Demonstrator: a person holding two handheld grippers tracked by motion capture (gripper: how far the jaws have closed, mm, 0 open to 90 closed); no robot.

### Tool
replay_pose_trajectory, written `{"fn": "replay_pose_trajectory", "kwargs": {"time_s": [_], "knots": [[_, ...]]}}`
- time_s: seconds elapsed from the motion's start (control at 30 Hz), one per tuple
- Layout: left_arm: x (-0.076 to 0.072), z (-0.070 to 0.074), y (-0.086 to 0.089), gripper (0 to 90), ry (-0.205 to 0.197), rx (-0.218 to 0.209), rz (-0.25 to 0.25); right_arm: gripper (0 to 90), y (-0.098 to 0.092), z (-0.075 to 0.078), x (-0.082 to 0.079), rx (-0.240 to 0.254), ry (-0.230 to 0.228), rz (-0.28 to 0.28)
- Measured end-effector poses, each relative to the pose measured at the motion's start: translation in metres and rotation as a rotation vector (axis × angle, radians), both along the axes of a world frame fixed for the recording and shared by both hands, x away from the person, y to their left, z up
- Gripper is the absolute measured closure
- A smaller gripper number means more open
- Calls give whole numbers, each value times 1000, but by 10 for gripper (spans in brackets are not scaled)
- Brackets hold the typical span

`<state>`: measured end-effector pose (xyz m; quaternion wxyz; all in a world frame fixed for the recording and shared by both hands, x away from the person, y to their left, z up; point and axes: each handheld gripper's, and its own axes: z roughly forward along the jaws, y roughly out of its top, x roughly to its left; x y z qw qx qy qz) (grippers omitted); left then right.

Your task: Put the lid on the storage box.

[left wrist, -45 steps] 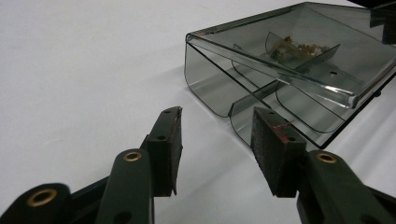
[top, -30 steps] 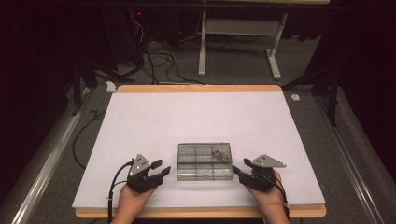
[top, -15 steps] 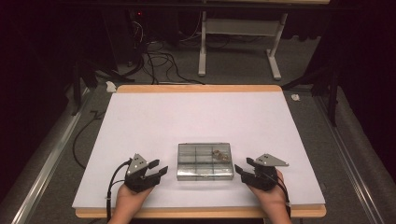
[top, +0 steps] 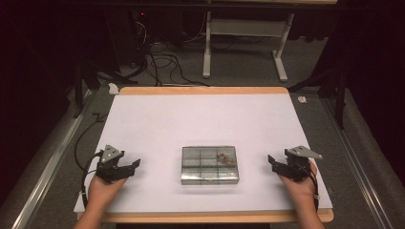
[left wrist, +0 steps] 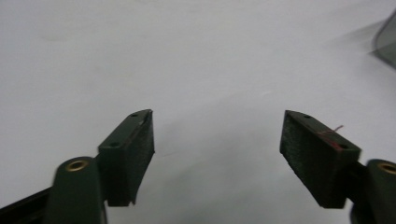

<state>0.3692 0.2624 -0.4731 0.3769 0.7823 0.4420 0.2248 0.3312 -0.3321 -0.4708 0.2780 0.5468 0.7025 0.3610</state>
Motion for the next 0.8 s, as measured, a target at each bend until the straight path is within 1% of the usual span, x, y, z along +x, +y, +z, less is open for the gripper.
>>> {"fn": "replay_pose_trajectory", "kwargs": {"time_s": [0.03,0.07,0.1,0.13,0.17,0.2,0.23,0.27,0.3,0.37,0.47,0.6,0.8], "knots": [[-1,-7,6,213,-10,-8,-19,249,-2,-4,-3,26,-13,6],[0,-11,11,207,22,-49,-12,245,-2,-5,-6,37,-33,9],[-1,-10,14,238,-3,-75,10,272,-1,-4,-12,21,-99,11],[-5,-9,16,230,-38,-97,12,283,0,-3,-17,12,-148,-1],[-6,-9,15,242,-45,-88,22,270,1,-3,-17,15,-145,-1],[-7,-9,13,224,-57,-70,14,241,1,-4,-14,12,-115,9],[-8,-9,11,201,-63,-58,8,239,1,-4,-12,11,-95,11],[-8,-9,9,203,-62,-34,1,240,1,-4,-12,11,-90,13],[-8,-10,8,202,-57,-27,-3,244,1,-4,-12,11,-95,12],[-7,-10,8,191,-48,-32,-6,246,1,-4,-13,12,-100,10],[-6,-10,10,174,-41,-46,-6,243,1,-4,-11,9,-86,10],[-6,-9,9,161,-40,-34,-22,245,1,-4,-11,5,-88,3],[-6,-10,10,152,-38,-43,-26,248,0,-4,-12,15,-92,-15]]}}
